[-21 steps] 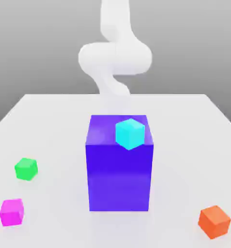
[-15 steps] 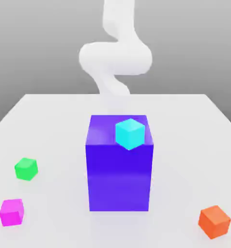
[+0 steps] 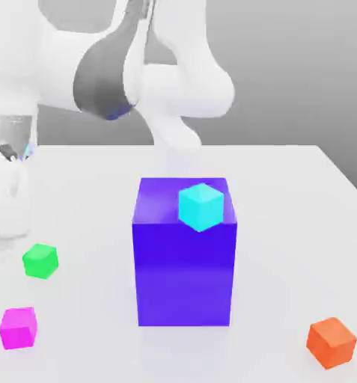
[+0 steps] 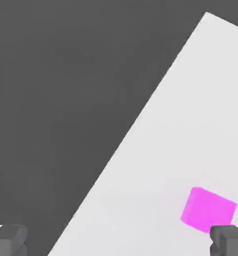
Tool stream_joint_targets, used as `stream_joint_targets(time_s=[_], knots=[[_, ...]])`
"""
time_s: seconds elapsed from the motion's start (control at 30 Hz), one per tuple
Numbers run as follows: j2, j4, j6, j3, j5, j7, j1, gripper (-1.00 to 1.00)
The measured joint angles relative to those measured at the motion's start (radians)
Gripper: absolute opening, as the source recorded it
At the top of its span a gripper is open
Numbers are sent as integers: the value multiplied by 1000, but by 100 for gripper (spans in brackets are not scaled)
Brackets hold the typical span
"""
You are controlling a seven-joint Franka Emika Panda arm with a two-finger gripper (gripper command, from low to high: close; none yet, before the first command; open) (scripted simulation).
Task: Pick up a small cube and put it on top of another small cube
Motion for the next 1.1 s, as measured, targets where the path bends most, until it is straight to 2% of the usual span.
stream_joint_targets(time_s=[0.2,0.33,0.37,0.6,0.77,1.1], knots=[[215,-23,90,-15,114,69,-62,0],[360,2,197,9,150,56,-89,0],[388,7,218,12,155,53,-92,-100],[390,7,222,14,154,55,-93,-100],[236,-27,102,-10,121,71,-79,-100],[55,-180,73,-65,1,-247,-168,-100]])
